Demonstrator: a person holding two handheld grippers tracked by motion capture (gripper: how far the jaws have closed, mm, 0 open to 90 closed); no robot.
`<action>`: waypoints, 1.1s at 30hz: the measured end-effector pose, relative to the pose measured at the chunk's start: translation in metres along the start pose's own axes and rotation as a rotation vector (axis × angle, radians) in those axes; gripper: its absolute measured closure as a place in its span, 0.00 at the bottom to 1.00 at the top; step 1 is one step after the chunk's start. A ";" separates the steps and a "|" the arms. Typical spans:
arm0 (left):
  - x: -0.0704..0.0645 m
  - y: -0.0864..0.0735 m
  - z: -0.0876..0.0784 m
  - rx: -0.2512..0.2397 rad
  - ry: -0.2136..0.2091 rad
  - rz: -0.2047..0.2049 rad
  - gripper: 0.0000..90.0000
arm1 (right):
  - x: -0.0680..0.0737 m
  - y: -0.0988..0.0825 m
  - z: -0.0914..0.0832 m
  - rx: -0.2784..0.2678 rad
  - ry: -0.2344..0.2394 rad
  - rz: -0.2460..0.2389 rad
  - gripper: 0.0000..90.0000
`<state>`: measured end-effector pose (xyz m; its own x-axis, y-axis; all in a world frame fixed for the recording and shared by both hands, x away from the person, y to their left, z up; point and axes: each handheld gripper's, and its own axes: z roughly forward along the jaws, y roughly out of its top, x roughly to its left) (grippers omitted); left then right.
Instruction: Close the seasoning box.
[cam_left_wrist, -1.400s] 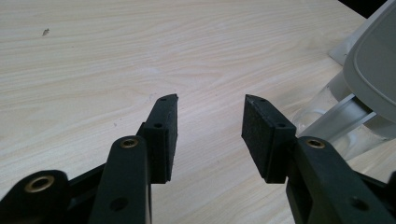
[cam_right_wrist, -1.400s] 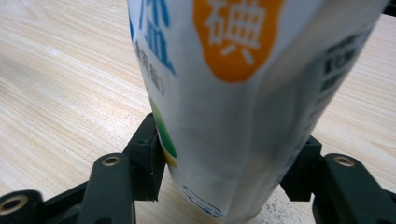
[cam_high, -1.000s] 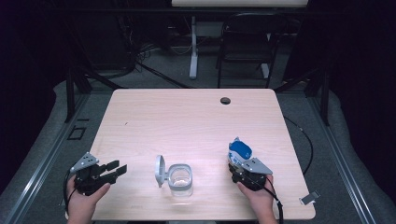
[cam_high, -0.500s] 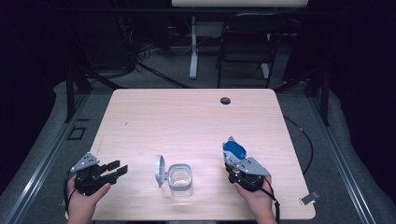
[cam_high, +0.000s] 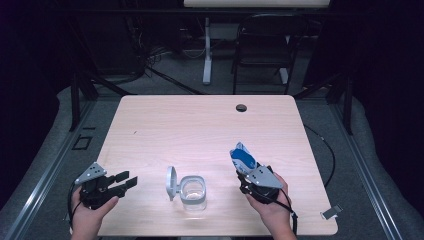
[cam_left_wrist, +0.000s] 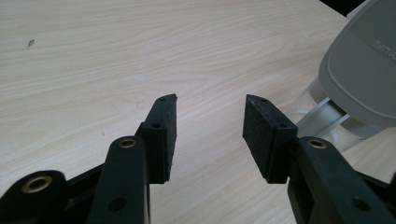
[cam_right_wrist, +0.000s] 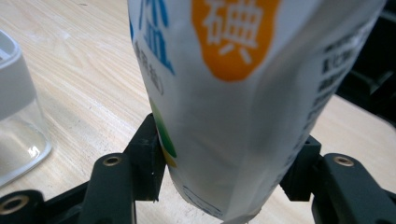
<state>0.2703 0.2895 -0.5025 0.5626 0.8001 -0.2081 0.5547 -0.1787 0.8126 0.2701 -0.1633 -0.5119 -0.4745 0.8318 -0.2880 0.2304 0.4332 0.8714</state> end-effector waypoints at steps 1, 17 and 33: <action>-0.001 0.001 -0.001 -0.001 -0.003 0.003 0.61 | 0.003 0.004 -0.001 -0.003 -0.008 -0.021 0.48; 0.000 0.004 -0.004 -0.017 -0.010 0.000 0.60 | 0.016 0.017 -0.002 0.012 -0.030 -0.139 0.48; 0.004 0.004 -0.007 -0.019 -0.002 -0.009 0.60 | 0.022 0.016 -0.002 0.029 -0.059 -0.213 0.48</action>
<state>0.2706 0.2959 -0.4965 0.5590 0.8006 -0.2160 0.5476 -0.1608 0.8211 0.2622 -0.1388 -0.5030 -0.4649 0.7391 -0.4874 0.1557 0.6102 0.7768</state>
